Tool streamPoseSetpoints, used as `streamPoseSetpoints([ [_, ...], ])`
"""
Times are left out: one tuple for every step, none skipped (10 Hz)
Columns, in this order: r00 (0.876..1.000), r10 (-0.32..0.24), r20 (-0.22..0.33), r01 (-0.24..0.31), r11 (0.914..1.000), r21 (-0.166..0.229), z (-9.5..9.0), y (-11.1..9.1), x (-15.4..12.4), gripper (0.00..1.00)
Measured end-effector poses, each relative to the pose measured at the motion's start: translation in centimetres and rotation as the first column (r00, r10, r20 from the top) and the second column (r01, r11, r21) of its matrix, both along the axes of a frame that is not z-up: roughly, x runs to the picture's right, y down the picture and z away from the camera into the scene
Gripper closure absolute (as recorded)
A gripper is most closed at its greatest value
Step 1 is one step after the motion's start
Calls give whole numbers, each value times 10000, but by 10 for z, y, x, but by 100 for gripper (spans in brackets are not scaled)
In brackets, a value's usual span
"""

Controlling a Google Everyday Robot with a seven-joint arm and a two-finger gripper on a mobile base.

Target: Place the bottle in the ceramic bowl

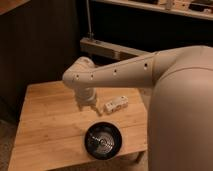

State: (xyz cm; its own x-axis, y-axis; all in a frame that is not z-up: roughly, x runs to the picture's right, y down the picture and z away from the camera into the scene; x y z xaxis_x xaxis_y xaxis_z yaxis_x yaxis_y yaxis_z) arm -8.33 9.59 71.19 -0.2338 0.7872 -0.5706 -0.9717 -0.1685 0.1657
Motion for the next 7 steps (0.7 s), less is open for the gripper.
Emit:
streamPoseSetpoints([
  [10000, 1, 0, -1, 10000, 0, 0, 0, 0, 35],
  [9999, -58, 109, 57, 10000, 34, 0, -1, 0, 35],
  [9994, -118, 310, 115, 9999, 121, 0, -4, -1, 35],
  [9966, -374, 737, 347, 9987, 379, 2, -14, -5, 35],
  [9919, -641, 1092, 571, 9961, 666, 6, -28, -8, 35],
  [9832, -954, 1558, 805, 9918, 993, 9, -45, -13, 35],
  [9765, -1147, 1825, 945, 9888, 1159, 11, -54, -11, 35],
])
